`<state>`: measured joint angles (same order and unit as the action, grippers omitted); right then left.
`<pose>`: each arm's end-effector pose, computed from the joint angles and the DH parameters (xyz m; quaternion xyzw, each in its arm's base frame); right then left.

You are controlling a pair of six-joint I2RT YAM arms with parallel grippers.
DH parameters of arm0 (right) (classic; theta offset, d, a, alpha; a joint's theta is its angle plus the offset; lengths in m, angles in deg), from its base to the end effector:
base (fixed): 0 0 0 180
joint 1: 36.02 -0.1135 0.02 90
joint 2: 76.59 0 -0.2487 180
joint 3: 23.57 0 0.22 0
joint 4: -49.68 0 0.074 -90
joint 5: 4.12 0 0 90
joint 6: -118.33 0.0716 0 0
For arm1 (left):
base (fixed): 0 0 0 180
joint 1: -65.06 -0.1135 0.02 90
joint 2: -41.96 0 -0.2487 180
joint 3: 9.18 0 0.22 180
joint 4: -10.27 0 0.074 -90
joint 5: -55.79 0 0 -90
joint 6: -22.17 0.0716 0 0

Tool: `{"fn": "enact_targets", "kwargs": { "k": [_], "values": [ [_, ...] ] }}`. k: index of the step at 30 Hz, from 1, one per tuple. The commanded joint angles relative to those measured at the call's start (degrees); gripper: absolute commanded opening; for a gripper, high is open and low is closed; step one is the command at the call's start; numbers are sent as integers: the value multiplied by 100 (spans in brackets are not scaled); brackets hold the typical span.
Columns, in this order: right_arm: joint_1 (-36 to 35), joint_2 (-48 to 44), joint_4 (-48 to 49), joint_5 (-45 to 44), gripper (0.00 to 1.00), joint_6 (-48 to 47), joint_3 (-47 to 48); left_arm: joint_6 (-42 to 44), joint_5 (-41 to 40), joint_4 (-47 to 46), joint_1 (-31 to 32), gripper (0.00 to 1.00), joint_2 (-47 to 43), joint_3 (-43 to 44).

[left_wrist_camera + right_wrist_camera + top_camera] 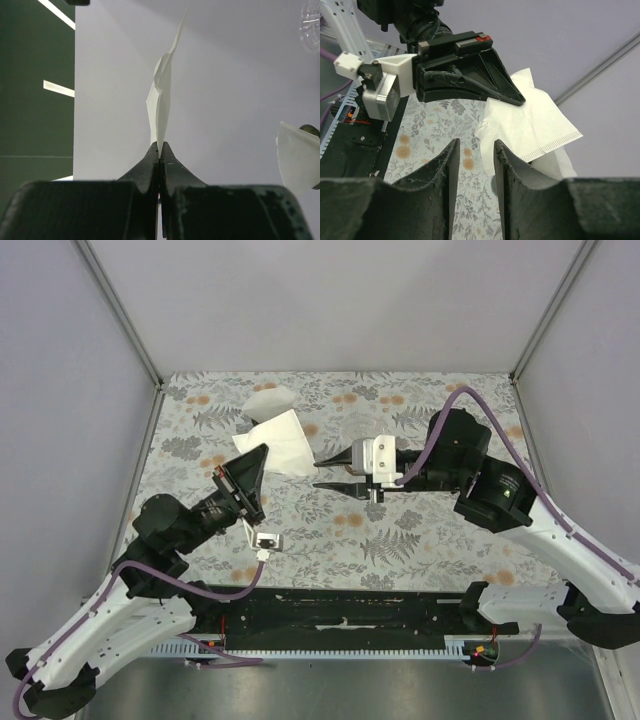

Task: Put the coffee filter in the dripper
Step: Pick up the coffee filter from the center of the board.

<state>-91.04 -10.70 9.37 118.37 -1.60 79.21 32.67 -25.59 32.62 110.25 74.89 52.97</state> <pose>0.0995 0.2093 0.4645 -0.6134 0.3859 0.3418 0.5984 0.0960 -0.1119 0.3734 0.6487 0.1414 0.3021 0.6840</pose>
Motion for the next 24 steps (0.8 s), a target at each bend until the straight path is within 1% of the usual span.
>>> {"fn": "enact_targets", "kwargs": {
  "k": [1, 3, 4, 7, 8, 10, 11, 12, 14, 15, 16, 17, 19, 22, 24],
  "values": [
    [-210, 73, 251, -647, 39, -153, 14, 128, -18, -626, 104, 2, -129, -194],
    [-333, 170, 296, -831, 39, -197, 23, -57, -36, -854, 148, 2, -129, -281],
    [-360, 196, 322, -902, 41, -223, -3, -101, -45, -924, 157, 2, -146, -352],
    [-404, 188, 567, -1209, 56, -206, -240, -294, -45, -942, 218, 2, -243, -563],
    [-404, 170, 681, -1401, 59, -128, -319, -417, -80, -1012, 227, 2, -252, -624],
    [-351, 126, 962, -2016, 63, 354, -390, -637, -159, -1284, 236, 2, -269, -756],
    [-186, 100, 1016, -2123, 66, 644, -390, -673, -194, -1459, 236, 2, -278, -861],
    [120, 91, 1008, -1811, 67, 1099, -355, -673, -194, -1618, 227, 2, -313, -993],
    [849, 108, 1121, -698, 71, 2206, -346, -682, -133, -1916, 236, 2, -401, -1195],
    [1105, 152, 1235, -283, 73, 2742, -390, -708, -89, -2022, 236, 2, -436, -1257],
    [1238, 205, 1288, -9, 78, 2982, -408, -752, -54, -2111, 236, 2, -462, -1327],
    [1257, 283, 1254, 55, 87, 3237, -408, -787, -36, -2138, 236, 2, -480, -1363],
    [1249, 415, 1210, 178, 94, 3466, -460, -822, -10, -2138, 245, 2, -524, -1459],
    [1249, 661, 1219, 354, 94, 3932, -504, -962, 25, -2208, 271, 2, -577, -1582],
    [1240, 863, 1236, 538, 91, 4196, -530, -1050, -1, -2208, 324, 2, -586, -1627]
  ]
}}
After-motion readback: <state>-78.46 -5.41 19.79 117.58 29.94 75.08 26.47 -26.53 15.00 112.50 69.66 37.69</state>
